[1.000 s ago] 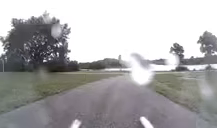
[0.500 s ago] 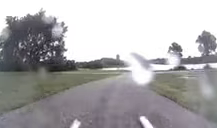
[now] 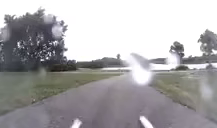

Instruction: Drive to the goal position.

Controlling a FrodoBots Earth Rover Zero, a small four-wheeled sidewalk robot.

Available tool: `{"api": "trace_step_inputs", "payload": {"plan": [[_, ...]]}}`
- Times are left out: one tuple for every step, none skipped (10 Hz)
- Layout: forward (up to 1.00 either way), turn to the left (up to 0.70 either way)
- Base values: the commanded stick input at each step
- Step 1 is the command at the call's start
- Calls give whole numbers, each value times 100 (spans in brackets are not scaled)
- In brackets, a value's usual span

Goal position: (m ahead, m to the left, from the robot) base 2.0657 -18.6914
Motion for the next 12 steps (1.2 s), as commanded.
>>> {"api": "trace_step_inputs", "payload": {"plan": [[70,-2],[70,-5],[70,-7],[70,-9],[70,-12],[70,-15],[70,-29],[70,-4],[70,-2],[70,0],[70,0],[70,0]]}}
